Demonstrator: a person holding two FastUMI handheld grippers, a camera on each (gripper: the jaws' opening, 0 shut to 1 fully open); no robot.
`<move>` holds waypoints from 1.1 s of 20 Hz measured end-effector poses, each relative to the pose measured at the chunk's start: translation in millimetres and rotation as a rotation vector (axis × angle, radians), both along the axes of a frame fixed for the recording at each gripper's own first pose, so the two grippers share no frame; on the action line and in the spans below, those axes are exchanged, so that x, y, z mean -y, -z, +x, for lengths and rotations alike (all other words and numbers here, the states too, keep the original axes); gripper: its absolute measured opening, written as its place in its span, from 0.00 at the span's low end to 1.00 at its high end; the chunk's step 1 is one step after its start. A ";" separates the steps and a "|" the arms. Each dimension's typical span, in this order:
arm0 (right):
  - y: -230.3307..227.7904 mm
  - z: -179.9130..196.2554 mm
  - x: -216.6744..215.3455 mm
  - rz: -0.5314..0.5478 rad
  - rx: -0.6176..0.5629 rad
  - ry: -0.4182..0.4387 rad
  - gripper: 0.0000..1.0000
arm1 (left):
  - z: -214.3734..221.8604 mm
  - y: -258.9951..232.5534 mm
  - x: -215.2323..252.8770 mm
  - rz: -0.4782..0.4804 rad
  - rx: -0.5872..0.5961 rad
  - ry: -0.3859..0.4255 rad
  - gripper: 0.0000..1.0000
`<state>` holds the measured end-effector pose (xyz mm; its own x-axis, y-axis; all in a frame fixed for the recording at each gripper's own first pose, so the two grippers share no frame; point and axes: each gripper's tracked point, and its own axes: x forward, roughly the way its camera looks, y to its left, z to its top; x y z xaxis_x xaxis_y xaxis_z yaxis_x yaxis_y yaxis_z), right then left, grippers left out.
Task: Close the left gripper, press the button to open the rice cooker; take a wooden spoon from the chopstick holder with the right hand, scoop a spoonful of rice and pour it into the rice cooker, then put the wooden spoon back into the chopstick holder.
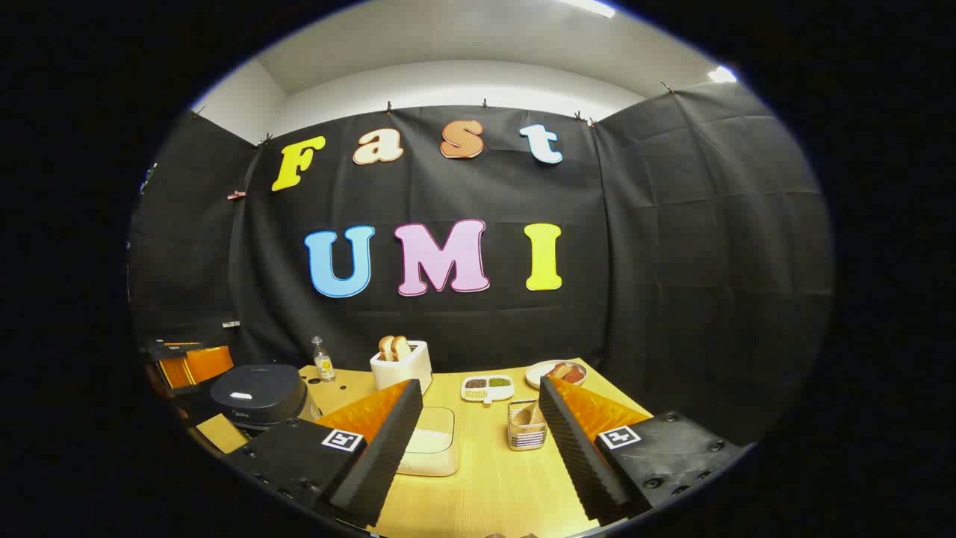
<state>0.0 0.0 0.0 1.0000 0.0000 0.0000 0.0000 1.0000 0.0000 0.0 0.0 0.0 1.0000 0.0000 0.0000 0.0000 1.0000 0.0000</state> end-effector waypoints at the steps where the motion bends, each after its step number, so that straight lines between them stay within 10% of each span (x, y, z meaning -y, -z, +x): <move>1: 0.5 3.8 -0.2 0.006 0.000 0.005 0.98 | 0.2 0.4 1.0 0.014 0.000 0.006 0.95; 22: 11.9 -16.2 -4.2 0.020 -0.043 0.005 0.97 | -4.5 33.7 -3.2 -0.024 -0.080 0.022 0.95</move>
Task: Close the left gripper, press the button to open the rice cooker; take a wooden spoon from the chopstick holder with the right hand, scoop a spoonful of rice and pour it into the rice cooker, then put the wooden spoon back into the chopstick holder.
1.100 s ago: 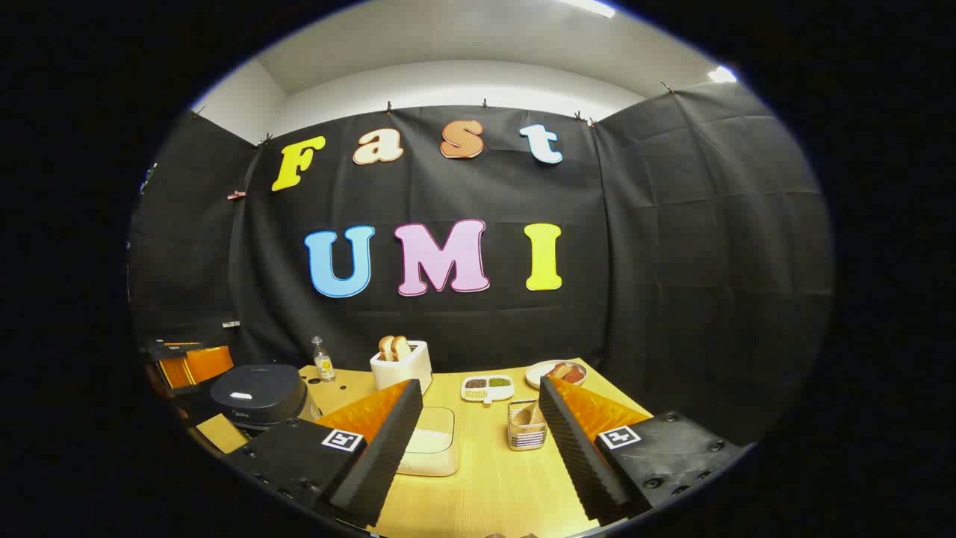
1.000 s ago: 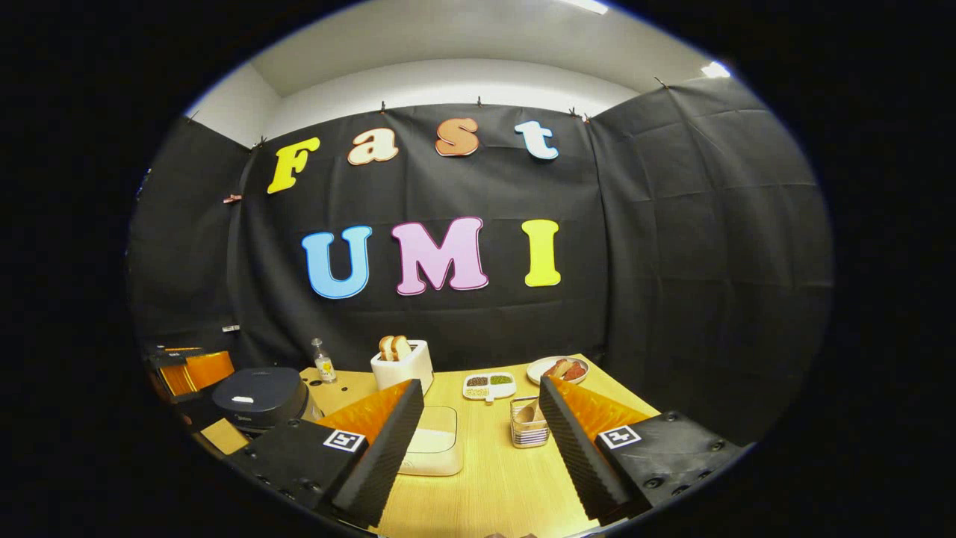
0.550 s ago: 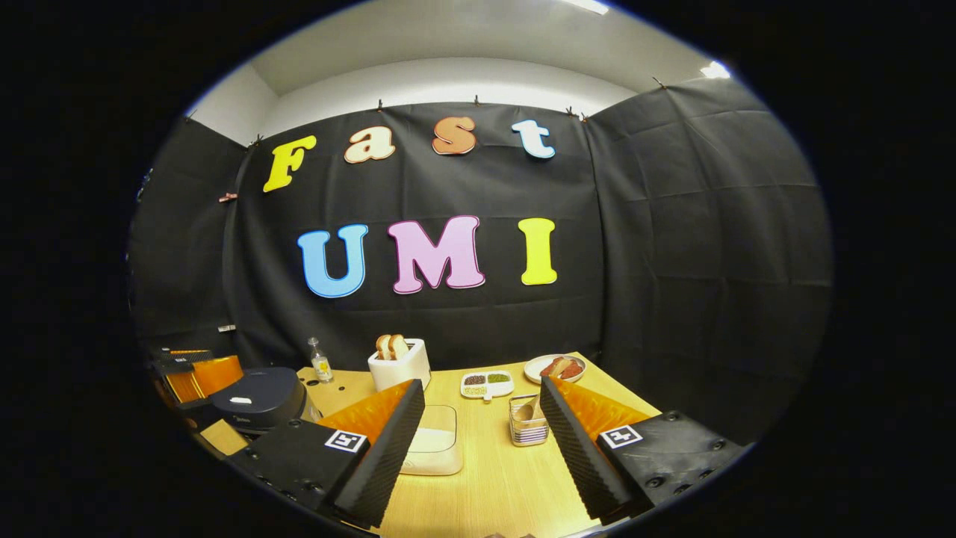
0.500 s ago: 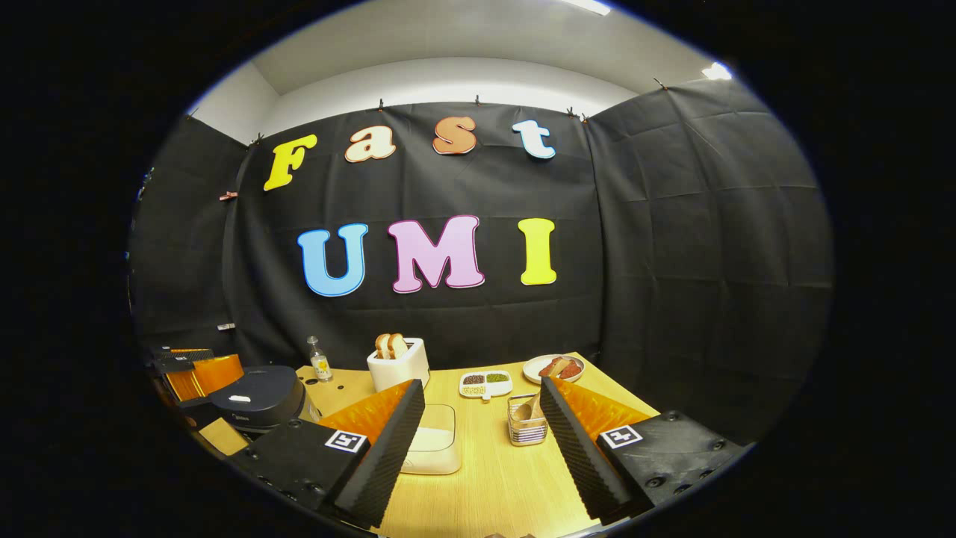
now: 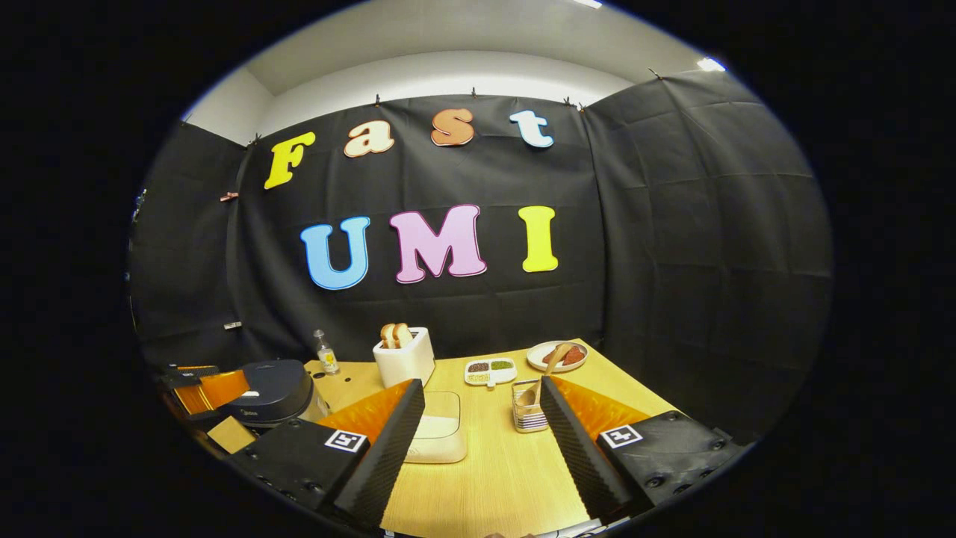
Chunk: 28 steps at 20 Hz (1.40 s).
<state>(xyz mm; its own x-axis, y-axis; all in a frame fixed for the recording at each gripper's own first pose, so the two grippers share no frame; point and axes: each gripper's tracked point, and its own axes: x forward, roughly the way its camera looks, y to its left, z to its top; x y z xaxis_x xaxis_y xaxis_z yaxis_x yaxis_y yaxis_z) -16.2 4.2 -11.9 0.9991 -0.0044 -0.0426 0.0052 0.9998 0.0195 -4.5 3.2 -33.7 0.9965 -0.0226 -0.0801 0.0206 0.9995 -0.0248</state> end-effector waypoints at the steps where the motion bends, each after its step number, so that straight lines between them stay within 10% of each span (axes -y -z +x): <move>1: -2.2 -0.4 -1.1 -0.006 0.006 -0.002 0.97 | 0.3 -3.3 -3.5 -0.006 0.002 -0.006 0.95; 7: 8.0 -4.1 -12.7 -0.016 -0.030 -0.031 0.97 | 10.7 -17.2 -47.1 -0.020 0.014 -0.061 0.94; 18: 5.0 -12.3 -10.4 -0.043 -0.026 -0.034 0.97 | 59.3 -8.7 -112.5 -0.059 -0.128 -0.025 0.08; 28: 12.4 -21.9 35.3 -0.047 -0.076 0.076 0.97 | 93.2 56.2 -130.3 -0.157 -0.320 0.007 0.06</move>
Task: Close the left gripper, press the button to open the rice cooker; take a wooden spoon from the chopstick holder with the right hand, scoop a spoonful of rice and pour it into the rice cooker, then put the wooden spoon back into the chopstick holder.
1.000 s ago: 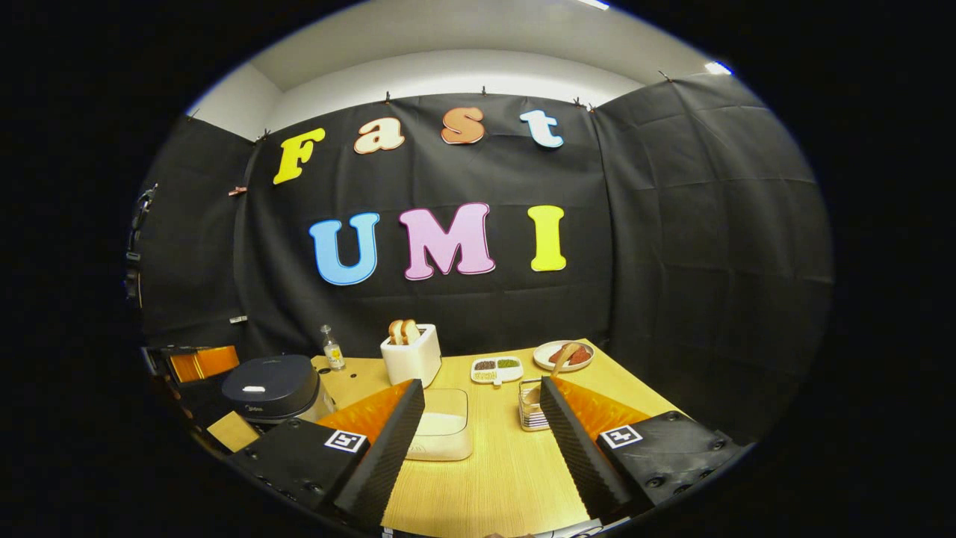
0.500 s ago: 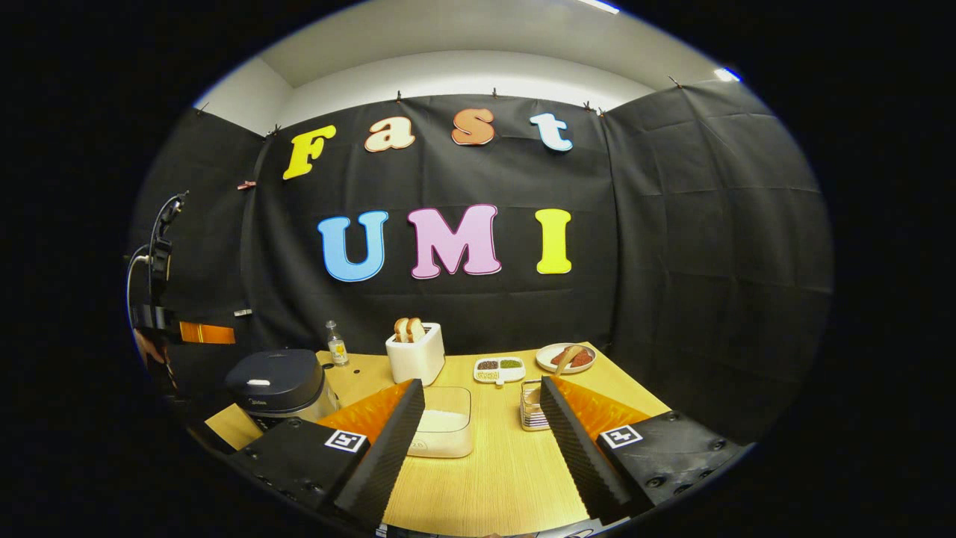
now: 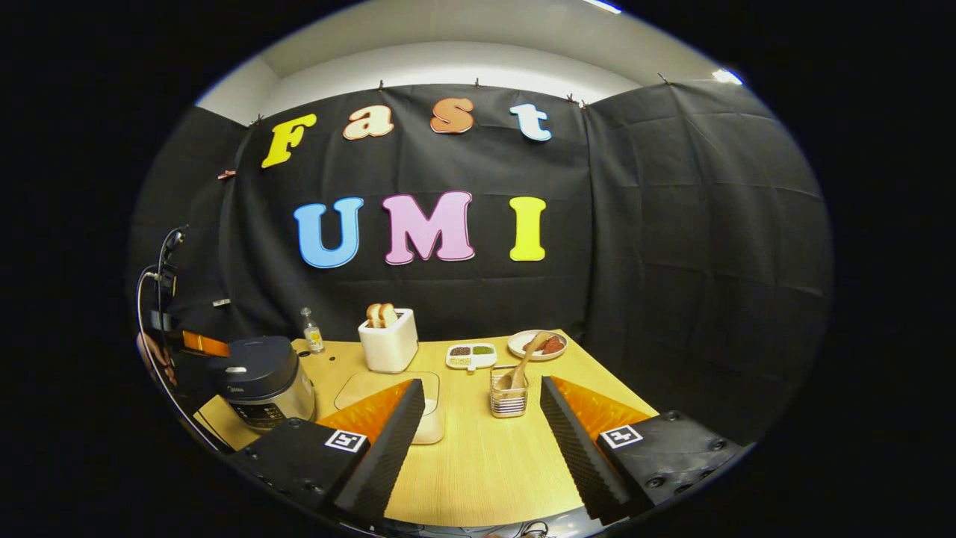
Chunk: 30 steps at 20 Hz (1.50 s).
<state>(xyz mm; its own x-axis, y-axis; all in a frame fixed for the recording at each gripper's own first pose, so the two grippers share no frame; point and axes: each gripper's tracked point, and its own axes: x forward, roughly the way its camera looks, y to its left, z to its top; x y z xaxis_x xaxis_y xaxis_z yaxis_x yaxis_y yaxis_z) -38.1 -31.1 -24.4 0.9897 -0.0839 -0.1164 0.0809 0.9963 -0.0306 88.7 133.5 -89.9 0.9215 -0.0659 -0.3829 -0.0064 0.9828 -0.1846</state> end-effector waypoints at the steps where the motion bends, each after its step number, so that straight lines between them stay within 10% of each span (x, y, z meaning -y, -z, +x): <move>1: 1.9 1.0 3.5 0.010 -0.005 0.012 0.97 | 2.6 4.0 0.4 -0.007 -0.010 0.000 0.05; 17: 7.1 67.9 -1.1 0.018 -0.085 -0.102 0.98 | 13.3 37.5 6.0 -0.018 -0.173 -0.042 0.07; 30: 2.8 166.4 35.7 0.103 -0.075 -0.116 0.98 | -15.5 -117.5 18.4 0.130 0.302 -0.353 0.08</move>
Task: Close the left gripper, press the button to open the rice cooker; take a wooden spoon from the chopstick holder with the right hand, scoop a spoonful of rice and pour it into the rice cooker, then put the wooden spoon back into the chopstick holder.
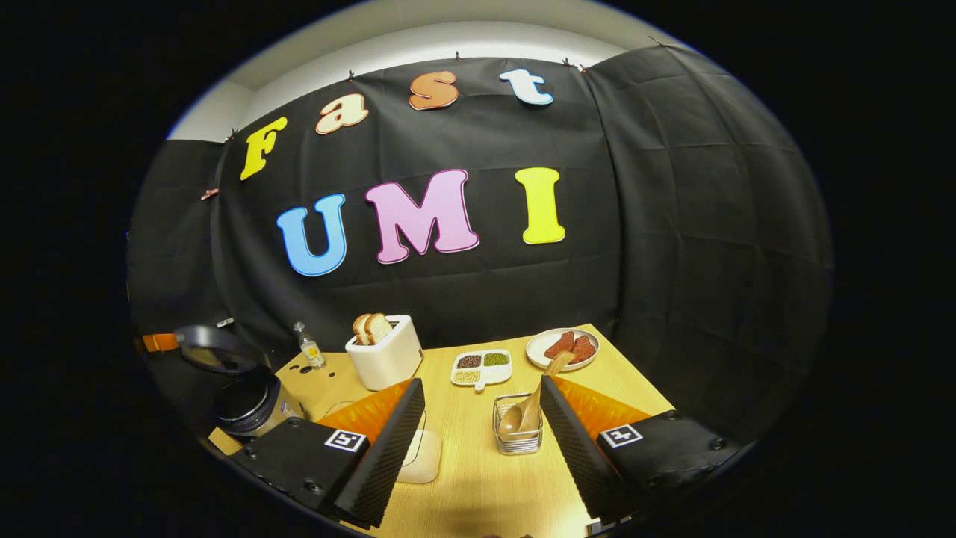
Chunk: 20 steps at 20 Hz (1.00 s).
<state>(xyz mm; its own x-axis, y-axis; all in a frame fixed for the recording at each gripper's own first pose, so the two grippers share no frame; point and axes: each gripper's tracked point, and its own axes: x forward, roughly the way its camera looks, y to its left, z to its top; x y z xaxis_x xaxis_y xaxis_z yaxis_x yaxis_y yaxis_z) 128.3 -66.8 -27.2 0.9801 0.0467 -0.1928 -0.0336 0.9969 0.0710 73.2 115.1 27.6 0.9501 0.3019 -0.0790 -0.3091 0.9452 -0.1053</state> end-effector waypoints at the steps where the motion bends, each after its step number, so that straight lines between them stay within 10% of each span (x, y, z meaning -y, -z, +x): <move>1: 0.5 6.4 3.2 -0.001 0.000 0.003 0.98 | -2.6 0.3 8.0 -0.007 0.009 0.007 0.09; 5: 10.9 30.0 19.0 -0.014 -0.019 0.019 0.97 | -12.5 5.1 38.6 -0.063 0.044 0.045 0.33; 10: 34.4 64.6 47.8 -0.045 -0.056 0.075 0.98 | -18.0 29.1 63.8 -0.001 -0.026 0.077 0.98; 20: 117.9 129.0 88.4 0.053 -0.257 0.141 0.99 | -24.9 64.4 101.7 0.009 -0.143 -0.025 0.95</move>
